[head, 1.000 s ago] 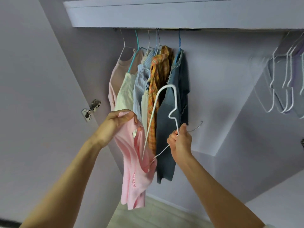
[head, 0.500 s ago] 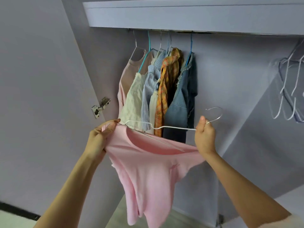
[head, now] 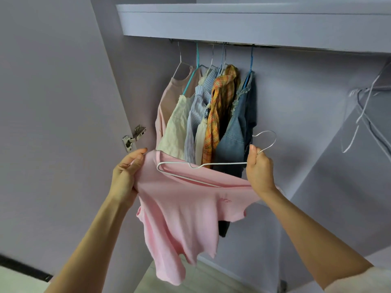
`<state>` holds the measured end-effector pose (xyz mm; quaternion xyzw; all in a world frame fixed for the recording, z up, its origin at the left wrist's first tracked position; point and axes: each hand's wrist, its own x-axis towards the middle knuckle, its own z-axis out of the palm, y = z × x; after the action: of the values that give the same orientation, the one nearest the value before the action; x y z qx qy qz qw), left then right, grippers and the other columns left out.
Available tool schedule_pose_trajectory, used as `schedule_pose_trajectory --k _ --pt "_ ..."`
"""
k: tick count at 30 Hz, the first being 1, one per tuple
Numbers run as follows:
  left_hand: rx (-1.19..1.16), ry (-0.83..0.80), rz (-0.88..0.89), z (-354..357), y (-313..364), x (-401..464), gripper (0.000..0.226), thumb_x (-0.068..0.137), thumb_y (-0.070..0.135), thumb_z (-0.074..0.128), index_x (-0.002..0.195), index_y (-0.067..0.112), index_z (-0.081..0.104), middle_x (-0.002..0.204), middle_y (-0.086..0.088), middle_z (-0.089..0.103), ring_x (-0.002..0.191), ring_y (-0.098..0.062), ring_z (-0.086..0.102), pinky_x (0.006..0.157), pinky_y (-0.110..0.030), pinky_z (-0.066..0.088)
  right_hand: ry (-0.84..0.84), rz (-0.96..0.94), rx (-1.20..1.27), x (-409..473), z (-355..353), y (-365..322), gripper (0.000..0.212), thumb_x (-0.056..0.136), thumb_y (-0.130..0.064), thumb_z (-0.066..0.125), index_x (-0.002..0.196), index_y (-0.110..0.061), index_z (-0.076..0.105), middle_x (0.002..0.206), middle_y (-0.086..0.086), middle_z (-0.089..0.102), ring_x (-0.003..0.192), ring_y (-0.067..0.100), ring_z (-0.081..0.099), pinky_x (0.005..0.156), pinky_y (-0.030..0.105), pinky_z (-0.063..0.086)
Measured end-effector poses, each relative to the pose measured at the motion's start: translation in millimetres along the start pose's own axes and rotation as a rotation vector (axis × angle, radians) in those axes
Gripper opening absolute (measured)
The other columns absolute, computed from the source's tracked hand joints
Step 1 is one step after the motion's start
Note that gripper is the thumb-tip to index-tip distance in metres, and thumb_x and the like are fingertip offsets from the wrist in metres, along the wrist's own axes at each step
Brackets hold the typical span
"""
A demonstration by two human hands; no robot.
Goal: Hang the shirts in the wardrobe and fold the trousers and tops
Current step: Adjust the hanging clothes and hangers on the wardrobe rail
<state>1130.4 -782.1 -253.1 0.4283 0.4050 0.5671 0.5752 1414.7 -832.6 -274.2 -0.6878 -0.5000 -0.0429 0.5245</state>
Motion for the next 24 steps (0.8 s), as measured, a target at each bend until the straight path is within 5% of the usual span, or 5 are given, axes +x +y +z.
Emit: schedule_pose_trajectory --k 5,10,15,19,24 --pt "-0.034 0.041 -0.016 -6.3 -1.5 4.3 0.023 0.093 0.009 0.05 0.09 0.023 0.067 0.076 0.017 0.069 0.071 0.003 0.061 0.067 -0.012 0.05 0.021 0.106 0.025 13.7 -4.9 2.5 0.043 0.1 -0.012 0.037 0.057 -0.019 0.032 0.047 -0.003 0.032 0.046 0.02 0.03 0.052 0.029 0.018" --pt "0.249 -0.059 0.161 4.9 7.5 0.2 0.021 0.09 0.003 0.054 0.086 0.019 0.067 0.081 0.021 0.069 0.079 0.009 0.059 0.073 -0.007 0.044 -0.126 -0.245 -0.107 -1.7 0.7 -15.4 0.026 0.087 0.0 0.052 0.061 0.004 0.051 0.042 0.018 0.044 0.035 0.037 0.045 0.042 0.027 0.026" --pt "1.2 -0.447 0.511 17.3 27.1 -8.9 0.018 0.086 0.021 0.066 0.103 0.028 0.071 0.084 0.005 0.072 0.076 -0.002 0.063 0.078 -0.017 0.044 -0.1 -0.065 -0.07 6.0 16.5 -23.9 0.039 0.098 -0.015 0.042 0.061 -0.015 0.034 0.044 -0.007 0.028 0.044 0.027 0.03 0.053 0.03 0.023" --pt "1.475 -0.162 0.823 21.4 36.2 -10.0 0.022 0.076 0.026 0.076 0.097 0.018 0.074 0.075 0.002 0.072 0.078 -0.028 0.064 0.081 -0.04 0.045 -0.122 -0.048 -0.101 2.9 16.9 -18.5 0.036 0.099 -0.017 0.04 0.063 -0.011 0.035 0.047 -0.01 0.023 0.044 0.021 0.027 0.053 0.03 0.024" --pt "1.587 -0.385 0.679 32.6 -9.4 -7.6 0.039 0.094 0.041 0.048 0.129 0.025 0.055 0.127 0.004 0.057 0.119 -0.021 0.048 0.098 -0.034 0.03 -0.115 -0.122 -0.069 2.1 10.3 -22.5 0.036 0.098 -0.013 0.043 0.062 -0.015 0.035 0.046 -0.015 0.023 0.041 0.015 0.025 0.049 0.027 0.023"
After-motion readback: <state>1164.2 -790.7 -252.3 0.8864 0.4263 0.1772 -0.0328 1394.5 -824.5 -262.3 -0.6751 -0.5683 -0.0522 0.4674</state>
